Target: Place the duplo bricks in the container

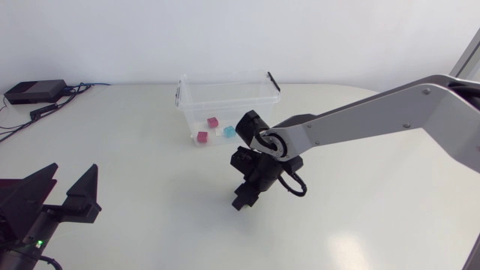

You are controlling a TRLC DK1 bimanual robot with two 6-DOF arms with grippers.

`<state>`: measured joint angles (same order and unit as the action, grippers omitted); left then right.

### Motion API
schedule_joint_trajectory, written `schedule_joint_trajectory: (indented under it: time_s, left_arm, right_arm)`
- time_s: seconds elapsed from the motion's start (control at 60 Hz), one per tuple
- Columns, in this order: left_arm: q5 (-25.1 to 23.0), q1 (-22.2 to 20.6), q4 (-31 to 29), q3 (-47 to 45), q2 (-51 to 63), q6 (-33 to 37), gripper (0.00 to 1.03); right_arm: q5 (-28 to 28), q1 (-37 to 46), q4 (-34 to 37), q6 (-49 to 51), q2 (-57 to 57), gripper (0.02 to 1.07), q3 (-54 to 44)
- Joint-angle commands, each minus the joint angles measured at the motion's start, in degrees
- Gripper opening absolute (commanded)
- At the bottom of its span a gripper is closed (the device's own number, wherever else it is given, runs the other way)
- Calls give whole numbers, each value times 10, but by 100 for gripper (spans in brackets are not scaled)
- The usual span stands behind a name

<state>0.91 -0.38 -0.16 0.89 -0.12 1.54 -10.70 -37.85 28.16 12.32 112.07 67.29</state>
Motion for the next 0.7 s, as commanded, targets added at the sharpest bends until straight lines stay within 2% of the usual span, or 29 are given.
schedule_joint_trajectory:
  time_s: [0.0,0.183,0.333,0.683]
  left_arm:
    - [3,5,-1,-8,-7,7,99]
    - [3,5,-1,-8,-7,7,99]
    - [3,5,-1,-8,-7,7,99]
    - [3,5,-1,-8,-7,7,99]
  right_arm:
    - [-2,-9,18,-20,7,38,-14]
    - [2,-8,16,-53,-28,37,-30]
    - [4,4,17,-62,-99,37,-44]
    - [20,57,-28,-72,-235,37,-51]
